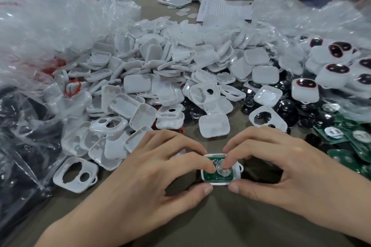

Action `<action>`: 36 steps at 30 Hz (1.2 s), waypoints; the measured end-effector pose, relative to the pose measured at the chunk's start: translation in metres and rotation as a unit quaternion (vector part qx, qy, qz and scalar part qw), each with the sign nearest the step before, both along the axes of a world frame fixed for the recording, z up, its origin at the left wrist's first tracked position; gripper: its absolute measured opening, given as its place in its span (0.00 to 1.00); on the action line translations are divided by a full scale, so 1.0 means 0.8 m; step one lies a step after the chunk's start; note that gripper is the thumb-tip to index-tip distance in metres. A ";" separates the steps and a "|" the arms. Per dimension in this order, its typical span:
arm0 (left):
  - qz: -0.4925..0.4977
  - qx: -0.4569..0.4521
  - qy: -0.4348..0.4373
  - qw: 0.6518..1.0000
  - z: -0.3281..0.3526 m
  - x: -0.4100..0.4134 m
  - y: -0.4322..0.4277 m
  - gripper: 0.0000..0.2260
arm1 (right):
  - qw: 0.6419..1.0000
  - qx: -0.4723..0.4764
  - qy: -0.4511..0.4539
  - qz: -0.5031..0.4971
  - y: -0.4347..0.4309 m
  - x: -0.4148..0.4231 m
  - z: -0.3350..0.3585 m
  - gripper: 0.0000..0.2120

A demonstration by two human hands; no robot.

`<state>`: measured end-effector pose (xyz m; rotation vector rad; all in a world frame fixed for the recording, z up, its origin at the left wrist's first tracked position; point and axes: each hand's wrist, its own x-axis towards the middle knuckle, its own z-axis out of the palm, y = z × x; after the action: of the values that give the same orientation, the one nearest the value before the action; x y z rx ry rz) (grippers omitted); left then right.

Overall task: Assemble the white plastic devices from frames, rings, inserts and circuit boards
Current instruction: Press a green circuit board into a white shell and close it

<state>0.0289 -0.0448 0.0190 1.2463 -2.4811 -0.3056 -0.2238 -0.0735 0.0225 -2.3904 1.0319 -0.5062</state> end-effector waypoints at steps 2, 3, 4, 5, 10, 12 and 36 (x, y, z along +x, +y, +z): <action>0.003 -0.001 0.007 1.000 0.002 0.002 0.001 0.10 | 1.000 -0.002 -0.001 0.002 -0.001 -0.001 -0.001 0.11; 0.008 -0.001 0.013 1.000 0.003 0.003 0.002 0.10 | 1.000 -0.002 0.001 0.002 -0.001 -0.001 -0.001 0.11; 0.013 -0.002 0.018 1.000 0.004 0.003 0.002 0.10 | 1.000 0.000 0.002 0.002 -0.001 -0.001 -0.002 0.11; 0.015 -0.003 0.023 1.000 0.005 0.004 0.003 0.09 | 1.000 0.003 0.004 0.002 -0.001 -0.001 -0.002 0.11; -0.010 0.000 0.018 1.000 0.007 0.000 0.005 0.09 | 1.000 0.015 0.002 0.004 -0.002 -0.003 -0.004 0.11; -0.021 -0.001 0.013 1.000 0.008 -0.002 0.006 0.10 | 1.000 0.011 0.004 0.008 -0.003 -0.003 -0.004 0.11; -0.051 -0.042 0.000 0.998 0.005 -0.017 0.007 0.13 | 0.999 0.028 -0.014 -0.017 0.001 -0.002 -0.004 0.30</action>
<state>0.0151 -0.0392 0.0231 1.0880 -2.5359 -0.2236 -0.2251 -0.0728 0.0196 -2.3138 1.0634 -0.5152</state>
